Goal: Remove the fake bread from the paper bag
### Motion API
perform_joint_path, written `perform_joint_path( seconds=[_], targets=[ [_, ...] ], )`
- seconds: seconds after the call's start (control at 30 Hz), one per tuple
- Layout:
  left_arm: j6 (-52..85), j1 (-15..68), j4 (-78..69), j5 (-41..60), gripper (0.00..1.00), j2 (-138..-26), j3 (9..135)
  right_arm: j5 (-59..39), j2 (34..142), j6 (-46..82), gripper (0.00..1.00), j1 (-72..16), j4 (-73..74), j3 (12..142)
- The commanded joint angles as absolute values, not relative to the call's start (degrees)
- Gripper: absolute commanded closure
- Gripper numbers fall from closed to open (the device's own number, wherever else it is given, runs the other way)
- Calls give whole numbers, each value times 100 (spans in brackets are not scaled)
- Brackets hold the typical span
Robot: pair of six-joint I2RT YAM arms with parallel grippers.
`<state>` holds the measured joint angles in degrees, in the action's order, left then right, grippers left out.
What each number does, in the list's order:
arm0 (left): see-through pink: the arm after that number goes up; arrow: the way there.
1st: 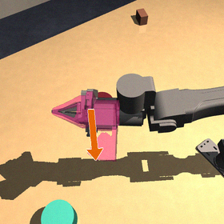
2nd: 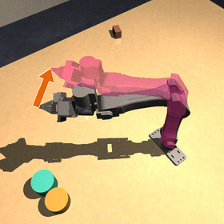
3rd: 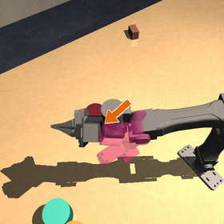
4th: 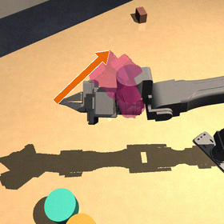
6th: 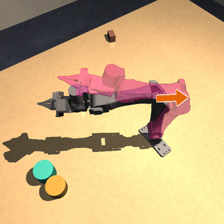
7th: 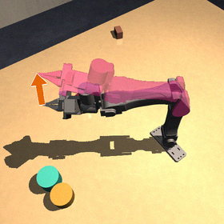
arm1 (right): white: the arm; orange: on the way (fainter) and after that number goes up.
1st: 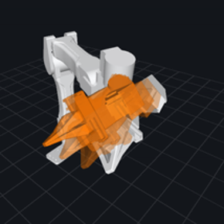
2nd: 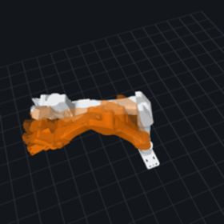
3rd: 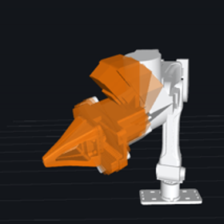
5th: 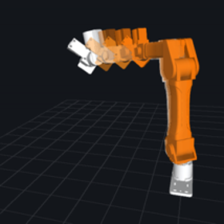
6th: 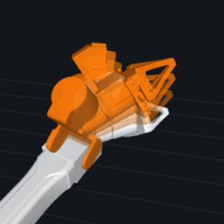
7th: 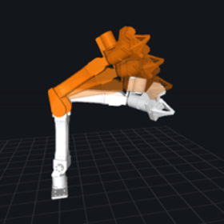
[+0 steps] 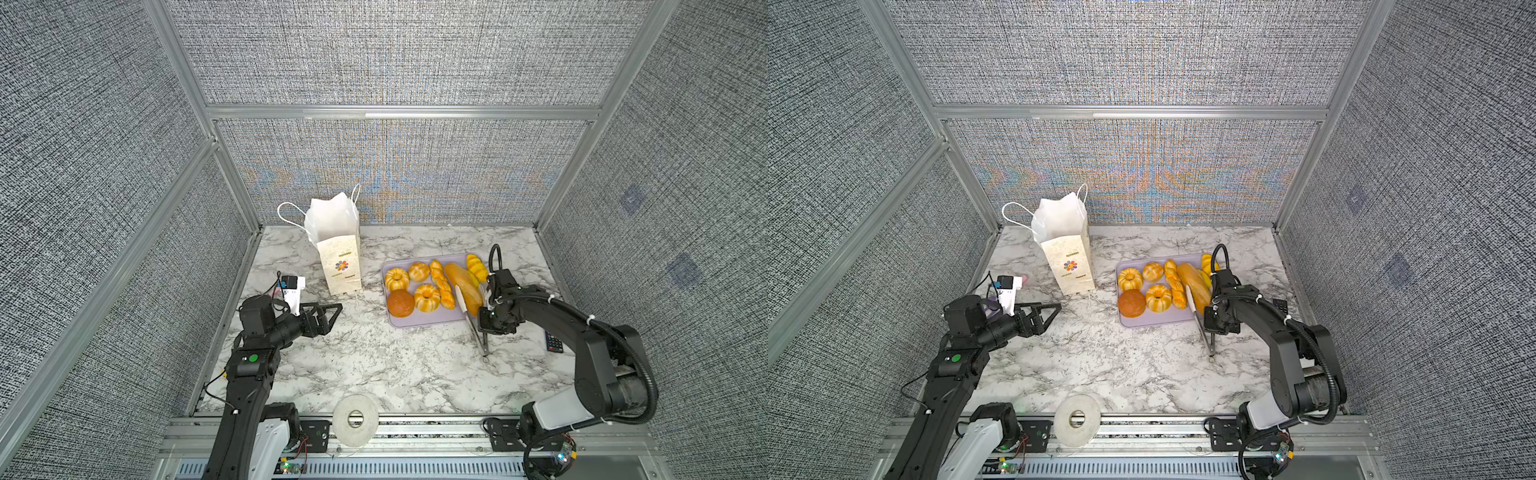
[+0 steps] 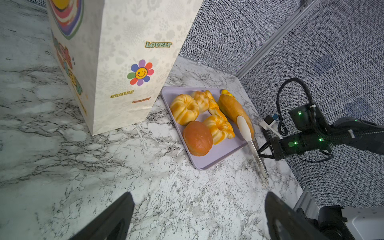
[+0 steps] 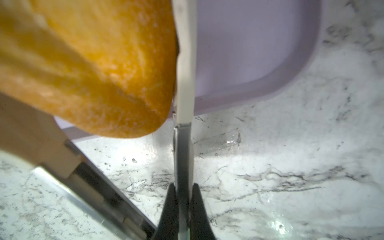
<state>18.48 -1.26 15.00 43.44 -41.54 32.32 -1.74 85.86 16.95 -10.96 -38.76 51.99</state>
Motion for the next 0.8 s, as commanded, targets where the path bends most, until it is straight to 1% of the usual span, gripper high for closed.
perform_joint_path(
  seconds=[0.0,0.03,0.2,0.43,0.63,0.77],
  targets=[
    [1832,-125,1378,4351,1,-4157,3208,-79,8419,1630,100,-1091,-4043,5253],
    [1834,-125,1380,4351,1,-4157,3208,-95,8377,1595,100,-1087,-4079,5453],
    [1832,-127,1374,4342,1,-4150,3208,-220,8304,1399,100,-1070,-4241,5636],
    [1837,-124,1379,4342,1,-4148,3208,-345,8420,1261,100,-1068,-4359,5579],
    [1828,-131,1378,4351,1,-4157,3208,-162,8154,1353,100,-1068,-4342,5640],
    [1830,-124,1375,4351,1,-4170,3215,-26,7953,1311,100,-958,-4340,5901]
  ],
)
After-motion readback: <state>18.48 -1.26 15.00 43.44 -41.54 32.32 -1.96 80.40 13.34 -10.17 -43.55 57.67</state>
